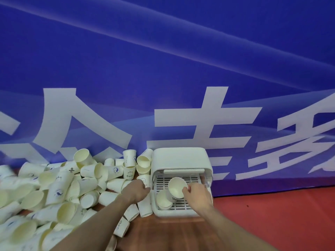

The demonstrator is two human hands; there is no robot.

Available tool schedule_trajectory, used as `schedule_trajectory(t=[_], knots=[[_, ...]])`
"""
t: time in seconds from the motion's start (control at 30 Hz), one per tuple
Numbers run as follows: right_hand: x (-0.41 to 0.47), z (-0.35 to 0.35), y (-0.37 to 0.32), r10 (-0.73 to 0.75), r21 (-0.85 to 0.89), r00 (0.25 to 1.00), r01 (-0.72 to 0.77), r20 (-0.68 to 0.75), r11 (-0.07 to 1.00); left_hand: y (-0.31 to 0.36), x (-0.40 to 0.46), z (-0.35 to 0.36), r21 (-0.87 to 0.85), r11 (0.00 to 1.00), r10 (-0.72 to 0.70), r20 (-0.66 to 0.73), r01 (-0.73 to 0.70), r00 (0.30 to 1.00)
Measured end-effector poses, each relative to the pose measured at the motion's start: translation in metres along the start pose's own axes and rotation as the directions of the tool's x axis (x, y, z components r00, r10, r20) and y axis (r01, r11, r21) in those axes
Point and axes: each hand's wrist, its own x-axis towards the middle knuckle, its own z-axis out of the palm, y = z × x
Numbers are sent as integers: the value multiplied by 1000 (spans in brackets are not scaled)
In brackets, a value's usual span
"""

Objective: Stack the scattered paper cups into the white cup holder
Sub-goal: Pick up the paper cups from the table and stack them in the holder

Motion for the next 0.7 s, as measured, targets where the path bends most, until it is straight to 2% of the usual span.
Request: schedule_trajectory(t=[0.27,0.53,0.7], knots=[[18,20,-19,-131,-122,990,137,58,983,-37,-12,-19,-45,995,-89,-51,86,995],[37,50,-16,-157,-262,977,192,147,946,-72,-11,-22,-113,976,-193,-30,188,981],[47,66,-16,-124,-365,963,207,239,908,-86,-1,-21,-119,965,-235,-14,232,972]])
